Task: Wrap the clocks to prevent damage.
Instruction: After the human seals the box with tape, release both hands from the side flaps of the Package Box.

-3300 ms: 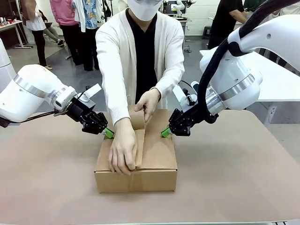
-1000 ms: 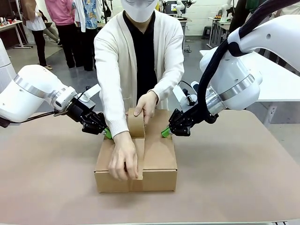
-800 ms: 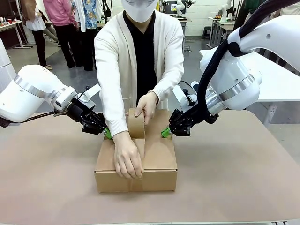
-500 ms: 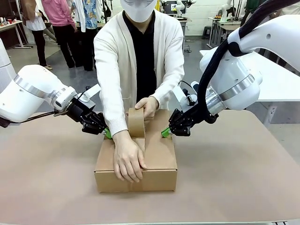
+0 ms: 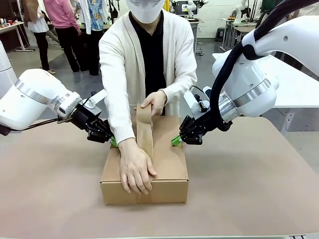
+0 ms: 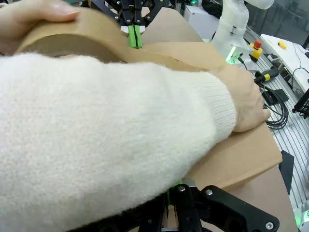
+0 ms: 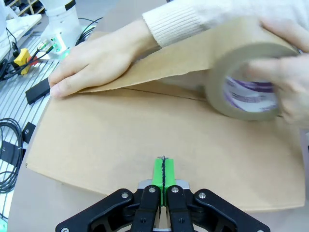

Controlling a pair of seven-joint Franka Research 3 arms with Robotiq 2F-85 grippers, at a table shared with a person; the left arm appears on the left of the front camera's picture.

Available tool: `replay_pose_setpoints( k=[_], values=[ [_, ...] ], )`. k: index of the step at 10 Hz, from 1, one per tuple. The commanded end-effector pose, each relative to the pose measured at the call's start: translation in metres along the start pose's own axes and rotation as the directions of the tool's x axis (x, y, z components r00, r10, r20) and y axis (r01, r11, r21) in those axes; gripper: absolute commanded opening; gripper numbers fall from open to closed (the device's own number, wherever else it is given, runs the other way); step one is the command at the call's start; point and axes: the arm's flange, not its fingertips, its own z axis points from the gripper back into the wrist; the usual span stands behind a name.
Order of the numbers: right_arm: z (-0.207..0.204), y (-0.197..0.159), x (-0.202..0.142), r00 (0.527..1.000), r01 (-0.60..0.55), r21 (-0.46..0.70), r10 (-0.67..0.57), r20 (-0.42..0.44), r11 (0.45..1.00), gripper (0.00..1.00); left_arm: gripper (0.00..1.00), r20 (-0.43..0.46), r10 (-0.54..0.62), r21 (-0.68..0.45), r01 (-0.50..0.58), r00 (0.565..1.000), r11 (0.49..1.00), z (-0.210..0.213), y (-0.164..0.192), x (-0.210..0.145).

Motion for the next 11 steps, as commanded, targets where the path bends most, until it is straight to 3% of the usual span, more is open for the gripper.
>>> replay_pose_setpoints(
  k=[1,11],
  values=[
    [-0.0018,0.0002,-0.0005,1.000,0.014,-0.003,-0.014,-0.014,1.000,0.01,0.00,-0.005,0.001,0.003,-0.001,1.000,1.000,-0.0014,0.0002,-0.0017],
    [-0.0018,0.0002,-0.0005,1.000,0.014,-0.003,-0.014,-0.014,1.000,0.01,0.00,-0.005,0.001,0.003,-0.001,1.000,1.000,-0.0014,0.0002,-0.0017]
  ],
)
